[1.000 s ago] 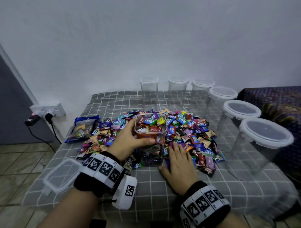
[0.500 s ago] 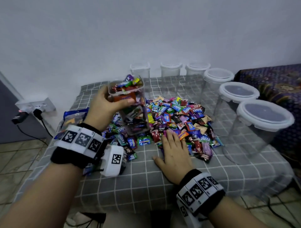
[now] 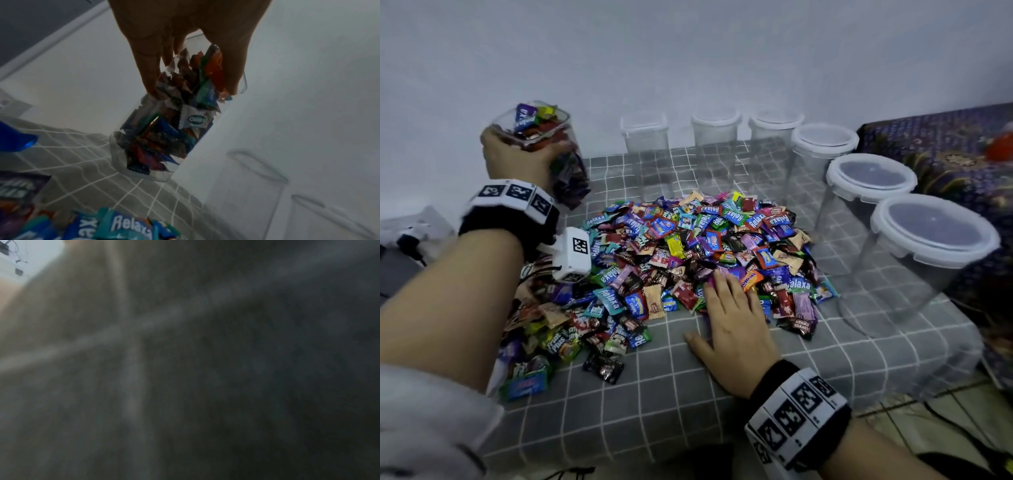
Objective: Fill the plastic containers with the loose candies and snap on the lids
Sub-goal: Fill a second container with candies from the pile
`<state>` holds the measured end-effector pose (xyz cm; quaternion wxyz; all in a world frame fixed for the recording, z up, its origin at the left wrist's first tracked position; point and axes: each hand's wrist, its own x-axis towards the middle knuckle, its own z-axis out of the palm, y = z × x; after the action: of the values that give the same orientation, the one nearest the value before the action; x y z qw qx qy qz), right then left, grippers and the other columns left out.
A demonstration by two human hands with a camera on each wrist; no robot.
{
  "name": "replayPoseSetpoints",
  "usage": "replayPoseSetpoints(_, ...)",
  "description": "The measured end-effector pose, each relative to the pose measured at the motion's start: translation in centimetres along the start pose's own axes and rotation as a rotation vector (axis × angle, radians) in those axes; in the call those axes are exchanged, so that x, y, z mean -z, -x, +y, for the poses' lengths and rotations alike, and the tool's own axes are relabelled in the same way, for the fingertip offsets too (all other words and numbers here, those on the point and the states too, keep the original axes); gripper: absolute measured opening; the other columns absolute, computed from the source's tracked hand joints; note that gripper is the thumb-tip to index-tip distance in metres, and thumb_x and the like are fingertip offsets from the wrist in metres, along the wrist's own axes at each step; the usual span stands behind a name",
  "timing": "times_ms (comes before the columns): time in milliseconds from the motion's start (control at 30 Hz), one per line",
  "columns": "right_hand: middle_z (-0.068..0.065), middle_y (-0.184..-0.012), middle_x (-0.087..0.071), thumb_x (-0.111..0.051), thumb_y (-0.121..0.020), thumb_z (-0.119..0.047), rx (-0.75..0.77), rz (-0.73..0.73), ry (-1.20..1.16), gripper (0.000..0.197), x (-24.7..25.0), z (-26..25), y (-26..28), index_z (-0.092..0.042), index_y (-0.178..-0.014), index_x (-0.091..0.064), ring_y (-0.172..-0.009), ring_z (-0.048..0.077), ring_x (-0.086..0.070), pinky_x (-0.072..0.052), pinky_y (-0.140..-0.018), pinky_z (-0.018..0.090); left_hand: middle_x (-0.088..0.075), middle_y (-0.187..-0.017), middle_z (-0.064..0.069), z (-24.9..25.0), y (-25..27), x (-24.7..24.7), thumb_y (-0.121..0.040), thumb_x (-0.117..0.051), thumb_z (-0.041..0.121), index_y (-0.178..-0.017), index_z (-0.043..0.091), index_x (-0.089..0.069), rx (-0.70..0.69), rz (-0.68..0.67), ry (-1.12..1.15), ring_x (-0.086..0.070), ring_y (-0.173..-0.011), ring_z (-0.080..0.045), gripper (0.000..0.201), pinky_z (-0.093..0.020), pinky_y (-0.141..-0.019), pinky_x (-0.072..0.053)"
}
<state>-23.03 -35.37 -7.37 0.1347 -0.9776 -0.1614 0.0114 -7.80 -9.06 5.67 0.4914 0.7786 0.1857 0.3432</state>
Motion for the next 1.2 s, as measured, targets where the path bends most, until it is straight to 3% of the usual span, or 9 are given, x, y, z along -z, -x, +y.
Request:
replayPoseSetpoints(67, 0.002, -0.159, 0.008, -0.011, -0.082, -0.062, 0.015, 0.006, 0.003, 0.083, 0.1, 0.0, 0.2, -0.017, -0.151, -0.006, -0.146, 0.019, 0.011, 0.013, -0.108, 0.036, -0.06, -0.11, 0.003, -0.3, -0.1, 0.1, -0.073, -0.078, 0.021, -0.123, 0.009, -0.046, 0.017, -0.007, -0.011, -0.057, -0.098, -0.001, 0.06, 0.007, -0.062, -0.034)
replayPoseSetpoints(133, 0.004, -0.159, 0.002, -0.007, -0.076, -0.062, 0.03, 0.033, -0.016, 0.088, 0.3, -0.3, 0.2, -0.015, -0.15, -0.012, -0.146, 0.02, 0.006, 0.011, -0.108, 0.037, -0.065, -0.087, 0.015, -0.7, -0.3, -0.1, -0.077, -0.075, 0.018, -0.11, 0.015, -0.055, 0.023, -0.027, -0.031, -0.056, -0.074, 0.014, 0.039, 0.005, -0.06, -0.036)
replayPoseSetpoints(167, 0.004, -0.159, -0.001, -0.008, -0.075, -0.062, 0.033, 0.043, -0.022, 0.089, 0.1, -0.3, 0.1, -0.015, -0.15, -0.015, -0.146, 0.021, 0.004, 0.01, -0.109, 0.038, -0.065, -0.091, 0.014, -1.4, -0.7, -0.5, -0.076, -0.076, 0.022, -0.114, 0.014, -0.055, 0.036, -0.028, -0.058, -0.056, -0.073, 0.014, 0.044, 0.006, -0.062, -0.036)
replayPoseSetpoints(300, 0.006, -0.159, -0.008, -0.016, -0.079, -0.061, 0.031, 0.065, -0.029, 0.084, -0.1, -0.2, 0.1, -0.014, -0.149, -0.021, -0.146, 0.023, -0.002, 0.006, -0.11, 0.041, -0.051, -0.134, -0.006, -4.3, -2.4, -1.0, -0.073, -0.077, 0.035, -0.136, 0.009, -0.035, 0.144, -0.035, -0.154, -0.052, -0.118, -0.019, 0.08, -0.017, -0.094, -0.039)
replayPoseSetpoints(467, 0.011, -0.15, -0.034, -0.03, -0.08, -0.058, -0.008, 0.045, -0.003, 0.076, -0.3, -0.3, 0.0, -0.01, -0.138, -0.043, -0.14, 0.028, -0.03, -0.022, -0.11, 0.05, -0.041, -0.144, -0.011, -5.7, -4.3, -0.7, -0.067, -0.079, 0.047, -0.145, 0.007, -0.019, 0.18, -0.083, -0.204, -0.044, -0.129, -0.023, 0.106, -0.032, -0.106, -0.037)
replayPoseSetpoints(567, 0.01, -0.152, -0.03, -0.027, -0.08, -0.058, 0.01, 0.068, 0.003, 0.078, -0.4, -0.4, -0.1, -0.01, -0.14, -0.04, -0.142, 0.028, -0.025, -0.018, -0.111, 0.05, -0.03, -0.151, -0.011, -5.9, -4.1, -0.8, -0.049, -0.074, 0.073, -0.15, 0.006, -0.001, 0.156, 0.024, -0.185, -0.032, -0.138, -0.022, 0.141, -0.036, -0.113, -0.027)
replayPoseSetpoints(733, 0.01, -0.156, -0.021, -0.021, -0.08, -0.059, 0.031, 0.08, -0.014, 0.081, -0.4, -0.3, -0.1, -0.01, -0.144, -0.033, -0.145, 0.027, -0.015, -0.01, -0.113, 0.049, -0.017, -0.155, -0.011, -3.4, -1.7, -1.5, -0.073, -0.057, 0.06, -0.149, 0.005, -0.013, -0.199, 0.21, -0.116, -0.015, -0.144, -0.023, 0.104, -0.03, -0.118, -0.01)
replayPoseSetpoints(867, 0.009, -0.157, -0.016, -0.016, -0.078, -0.059, 0.036, 0.075, -0.029, 0.084, -0.3, -0.3, 0.0, -0.011, -0.146, -0.028, -0.146, 0.026, -0.01, -0.006, -0.114, 0.048, -0.019, -0.154, -0.009, -0.5, -1.4, -3.7, -0.078, -0.062, 0.049, -0.148, 0.007, -0.018, -0.312, 0.013, -0.078, -0.017, -0.143, -0.018, 0.093, -0.022, -0.115, -0.011)
replayPoseSetpoints(1200, 0.003, -0.159, 0.007, -0.038, -0.093, -0.052, 0.02, -0.018, -0.049, 0.075, 0.8, -0.2, 0.2, -0.015, -0.15, -0.007, -0.145, 0.02, 0.011, 0.01, -0.114, 0.043, -0.023, -0.152, -0.017, 2.0, -2.1, -11.0, -0.081, -0.071, 0.035, -0.149, 0.018, -0.025, -0.345, -0.507, -0.573, -0.026, -0.138, -0.033, 0.084, -0.04, -0.114, -0.024)
